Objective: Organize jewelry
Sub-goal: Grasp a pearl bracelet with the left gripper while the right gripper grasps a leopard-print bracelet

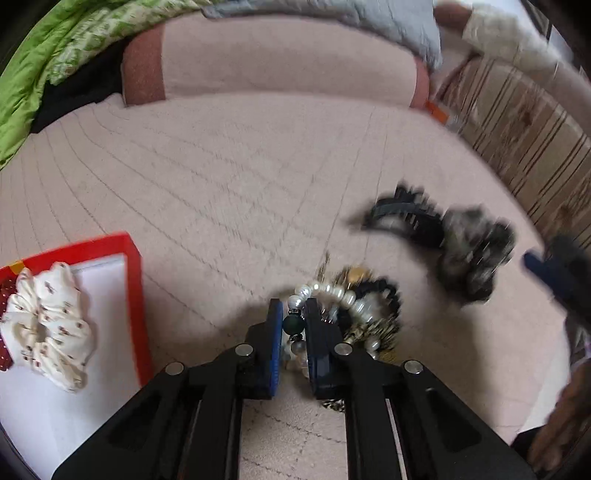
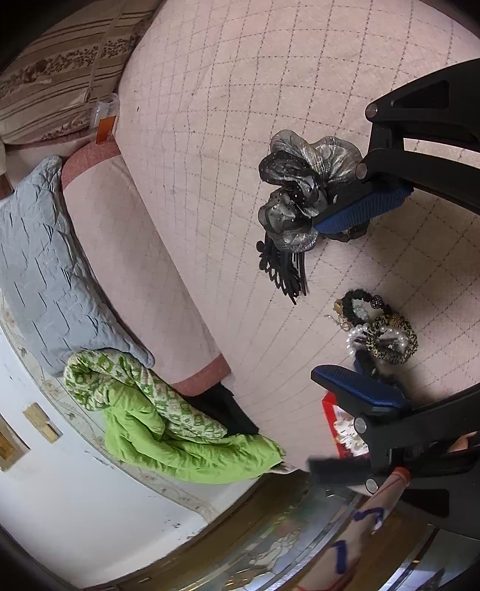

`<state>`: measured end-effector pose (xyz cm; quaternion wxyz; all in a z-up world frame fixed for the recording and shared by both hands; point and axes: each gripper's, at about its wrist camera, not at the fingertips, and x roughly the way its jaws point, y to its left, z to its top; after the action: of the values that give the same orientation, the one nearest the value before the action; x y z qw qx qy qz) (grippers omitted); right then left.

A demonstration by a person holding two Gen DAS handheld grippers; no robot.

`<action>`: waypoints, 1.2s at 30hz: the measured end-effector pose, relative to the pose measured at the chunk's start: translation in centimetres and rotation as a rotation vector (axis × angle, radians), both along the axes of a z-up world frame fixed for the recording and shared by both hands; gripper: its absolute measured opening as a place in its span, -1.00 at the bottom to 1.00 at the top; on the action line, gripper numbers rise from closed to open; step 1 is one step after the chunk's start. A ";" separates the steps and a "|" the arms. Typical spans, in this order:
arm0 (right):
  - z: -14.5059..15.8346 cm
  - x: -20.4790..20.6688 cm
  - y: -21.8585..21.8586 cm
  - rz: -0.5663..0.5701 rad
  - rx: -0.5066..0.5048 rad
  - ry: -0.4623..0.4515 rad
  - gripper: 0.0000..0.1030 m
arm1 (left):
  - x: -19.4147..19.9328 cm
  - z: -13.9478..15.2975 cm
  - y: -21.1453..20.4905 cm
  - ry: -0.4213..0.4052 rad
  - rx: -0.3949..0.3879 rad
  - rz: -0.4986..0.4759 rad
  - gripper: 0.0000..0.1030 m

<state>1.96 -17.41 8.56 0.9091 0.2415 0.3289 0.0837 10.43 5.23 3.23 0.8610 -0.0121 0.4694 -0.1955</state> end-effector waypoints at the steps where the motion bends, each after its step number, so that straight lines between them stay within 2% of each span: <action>1: -0.1 0.0 0.2 0.004 -0.010 0.002 0.52 | -0.1 0.8 0.5 -0.019 -0.036 0.000 -0.78; 6: -1.1 0.7 1.8 0.060 -0.045 0.039 0.52 | -0.6 3.7 2.5 -0.107 -0.155 0.021 -0.78; 11: -2.8 1.6 4.8 0.172 -0.111 0.101 0.52 | -0.7 5.2 3.6 -0.164 -0.203 0.045 -0.78; 13: -3.7 2.0 5.9 0.213 -0.121 0.131 0.43 | -0.8 5.6 4.1 -0.185 -0.211 0.059 -0.78; 15: -4.5 2.3 6.8 0.245 -0.141 0.158 0.13 | -1.0 5.9 4.6 -0.195 -0.213 0.066 -0.78; 25: -6.2 4.0 10.1 0.262 -0.324 0.199 -0.12 | -1.5 6.0 6.3 -0.221 -0.191 0.063 -0.78; 26: -6.2 4.0 10.4 0.263 -0.342 0.192 -0.24 | -1.6 6.1 6.3 -0.223 -0.189 0.063 -0.78; 27: -6.2 4.0 10.7 0.262 -0.374 0.186 -0.55 | -1.7 6.1 6.5 -0.227 -0.186 0.063 -0.78; 29: -6.0 4.0 10.8 0.249 -0.432 0.178 -0.79 | -1.9 6.2 6.7 -0.230 -0.186 0.062 -0.78; 33: -5.0 3.7 10.2 0.238 -0.412 0.159 -0.83 | -2.1 6.2 7.0 -0.236 -0.180 0.065 -0.78; 36: -3.5 3.0 9.4 0.209 -0.390 0.107 -0.83 | -2.3 6.4 7.3 -0.244 -0.190 0.072 -0.78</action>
<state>4.99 -8.04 5.05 0.9063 0.0299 0.4097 0.0994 8.13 12.51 9.62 0.9130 -0.0863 0.3400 -0.2081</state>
